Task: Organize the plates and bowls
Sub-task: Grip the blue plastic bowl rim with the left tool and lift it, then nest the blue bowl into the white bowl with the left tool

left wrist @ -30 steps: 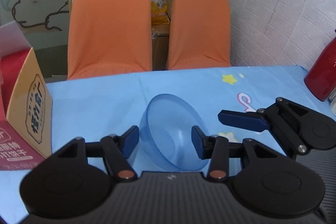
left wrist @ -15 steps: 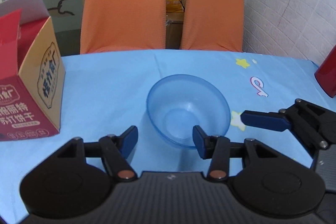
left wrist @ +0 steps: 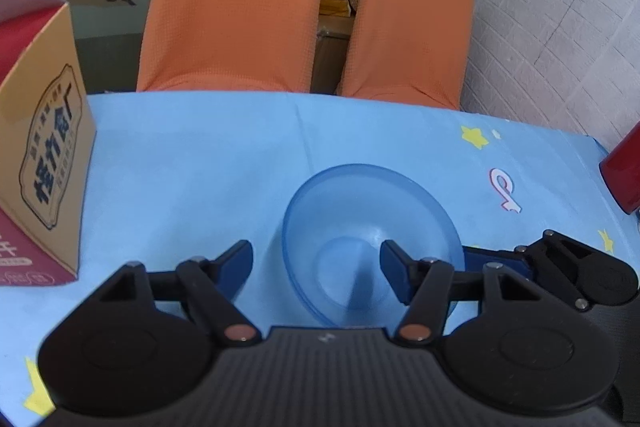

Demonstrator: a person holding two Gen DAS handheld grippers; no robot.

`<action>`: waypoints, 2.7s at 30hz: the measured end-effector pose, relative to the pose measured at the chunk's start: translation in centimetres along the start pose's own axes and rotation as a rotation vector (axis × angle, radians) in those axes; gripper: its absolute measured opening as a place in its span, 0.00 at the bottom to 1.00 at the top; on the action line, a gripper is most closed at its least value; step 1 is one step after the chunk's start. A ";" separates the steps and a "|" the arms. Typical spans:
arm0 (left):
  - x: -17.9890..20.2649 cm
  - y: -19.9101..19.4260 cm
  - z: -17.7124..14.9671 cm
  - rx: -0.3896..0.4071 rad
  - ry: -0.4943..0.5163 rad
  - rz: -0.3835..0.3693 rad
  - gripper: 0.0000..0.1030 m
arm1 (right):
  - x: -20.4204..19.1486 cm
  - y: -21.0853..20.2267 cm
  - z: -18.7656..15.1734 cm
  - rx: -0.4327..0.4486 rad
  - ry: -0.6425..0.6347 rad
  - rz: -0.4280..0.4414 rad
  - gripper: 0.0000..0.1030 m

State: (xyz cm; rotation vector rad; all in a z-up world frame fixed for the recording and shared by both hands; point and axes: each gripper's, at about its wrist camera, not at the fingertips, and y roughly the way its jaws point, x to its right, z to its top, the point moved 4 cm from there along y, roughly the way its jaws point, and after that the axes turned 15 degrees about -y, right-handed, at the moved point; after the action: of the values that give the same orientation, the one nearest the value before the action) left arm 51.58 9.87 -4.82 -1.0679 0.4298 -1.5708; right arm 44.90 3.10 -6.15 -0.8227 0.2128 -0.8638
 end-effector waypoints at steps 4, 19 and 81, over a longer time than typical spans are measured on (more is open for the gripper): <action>-0.1 0.3 -0.2 0.000 0.023 0.017 0.61 | 0.3 0.9 -0.8 0.002 0.012 0.004 0.82; 0.6 0.9 -0.3 0.025 0.112 0.056 0.27 | 0.9 1.9 0.2 -0.021 0.022 0.006 0.77; 8.9 -13.8 -21.0 -0.047 0.170 -0.107 0.97 | -5.2 -24.8 -22.0 0.169 0.367 -0.236 0.68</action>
State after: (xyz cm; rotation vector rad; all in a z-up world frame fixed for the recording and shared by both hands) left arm 26.92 0.26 -1.79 -1.0107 0.5349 -1.7617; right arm 16.40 -14.46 -4.15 -0.5320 0.3642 -1.2371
